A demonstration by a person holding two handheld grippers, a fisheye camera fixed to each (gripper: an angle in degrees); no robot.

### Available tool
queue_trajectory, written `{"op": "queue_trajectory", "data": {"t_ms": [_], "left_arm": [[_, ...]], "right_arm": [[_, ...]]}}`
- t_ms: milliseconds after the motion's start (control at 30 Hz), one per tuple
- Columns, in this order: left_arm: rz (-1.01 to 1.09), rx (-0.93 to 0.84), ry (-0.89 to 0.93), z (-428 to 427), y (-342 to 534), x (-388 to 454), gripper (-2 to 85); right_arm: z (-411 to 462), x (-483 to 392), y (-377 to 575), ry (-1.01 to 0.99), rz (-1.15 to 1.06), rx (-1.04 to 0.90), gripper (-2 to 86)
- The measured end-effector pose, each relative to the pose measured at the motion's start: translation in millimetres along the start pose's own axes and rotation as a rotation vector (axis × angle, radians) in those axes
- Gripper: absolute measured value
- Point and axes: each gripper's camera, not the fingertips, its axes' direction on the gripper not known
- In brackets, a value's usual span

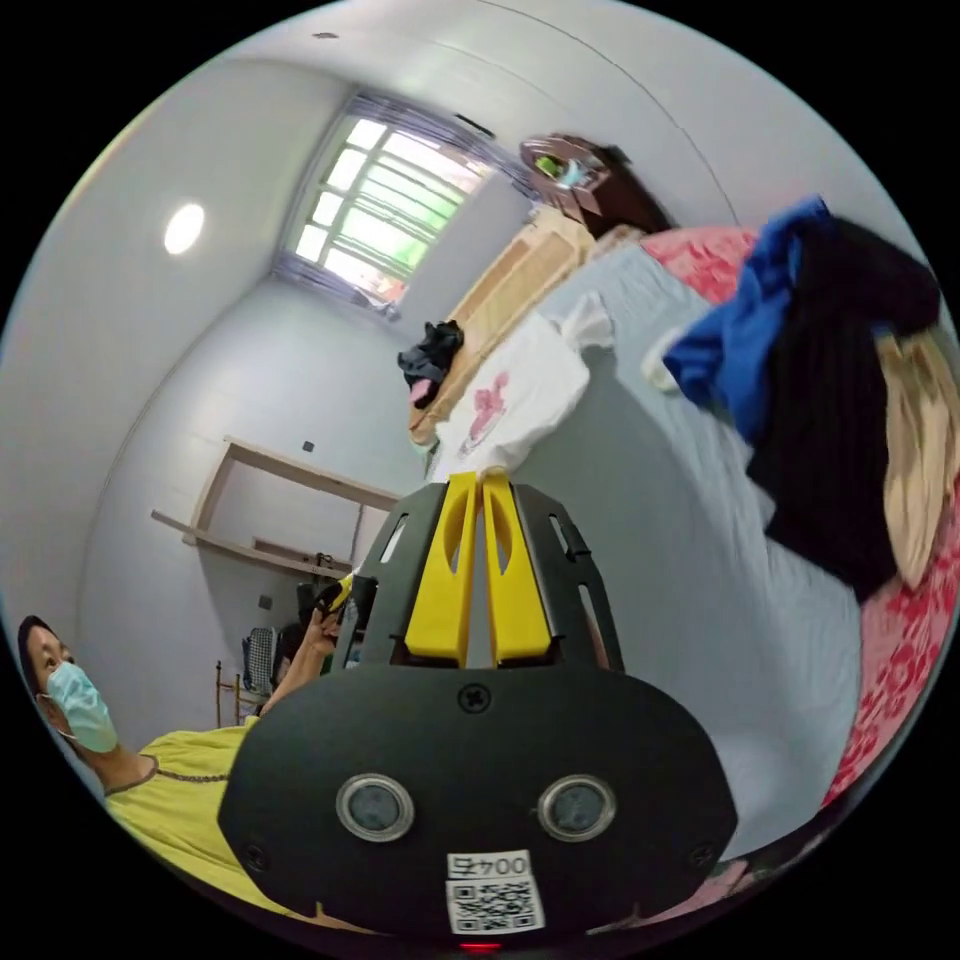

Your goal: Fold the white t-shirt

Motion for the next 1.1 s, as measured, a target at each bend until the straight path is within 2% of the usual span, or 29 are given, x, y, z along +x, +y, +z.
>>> {"op": "queue_trajectory", "data": {"t_ms": [167, 333, 533, 1100], "left_arm": [[-0.095, -0.067, -0.055, 40, 84, -55, 1.6], [-0.06, -0.08, -0.174, 52, 129, -56, 1.4], [-0.082, -0.039, -0.18, 44, 175, -63, 1.4], [-0.08, -0.14, -0.292, 36, 317, -91, 1.6]], "right_arm": [[9, 69, 84, 0.065, 0.1, -0.053, -0.5], [-8, 106, 152, 0.121, 0.115, -0.081, -0.6], [-41, 131, 217, 0.115, 0.137, -0.081, -0.7], [-130, 195, 444, 0.143, 0.205, -0.152, -0.6]]}}
